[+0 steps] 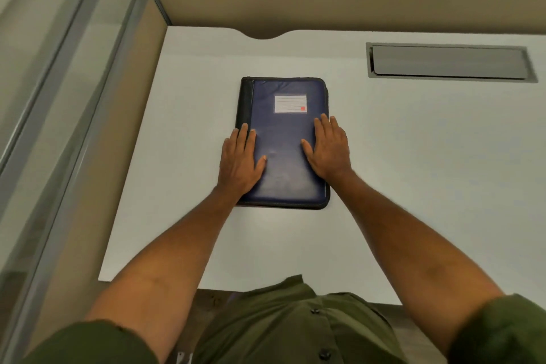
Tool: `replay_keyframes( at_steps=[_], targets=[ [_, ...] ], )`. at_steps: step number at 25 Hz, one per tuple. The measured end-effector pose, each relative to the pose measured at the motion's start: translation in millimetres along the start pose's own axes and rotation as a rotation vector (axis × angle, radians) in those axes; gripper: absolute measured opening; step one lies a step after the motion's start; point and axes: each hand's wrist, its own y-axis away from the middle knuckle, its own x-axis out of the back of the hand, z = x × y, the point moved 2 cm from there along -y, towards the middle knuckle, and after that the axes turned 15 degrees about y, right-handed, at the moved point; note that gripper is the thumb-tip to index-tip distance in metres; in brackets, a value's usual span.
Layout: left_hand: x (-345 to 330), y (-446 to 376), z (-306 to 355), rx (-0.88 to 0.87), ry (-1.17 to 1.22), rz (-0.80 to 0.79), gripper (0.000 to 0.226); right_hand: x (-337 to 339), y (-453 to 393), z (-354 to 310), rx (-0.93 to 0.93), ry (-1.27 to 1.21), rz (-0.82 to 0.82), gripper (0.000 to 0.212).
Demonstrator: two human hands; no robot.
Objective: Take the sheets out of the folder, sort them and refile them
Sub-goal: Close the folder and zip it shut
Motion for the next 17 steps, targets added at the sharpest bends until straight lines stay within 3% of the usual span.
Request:
replay_keyframes(
  at_steps=[4, 17],
  targets=[
    [14, 15, 4, -0.083, -0.113, 0.027, 0.078, 3, 32, 5, 0.014, 0.041, 0.016, 0.079],
    [18, 28, 6, -0.163, -0.072, 0.083, 0.083, -21, 74, 1, -0.006, 0.048, 0.021, 0.092]
  ],
)
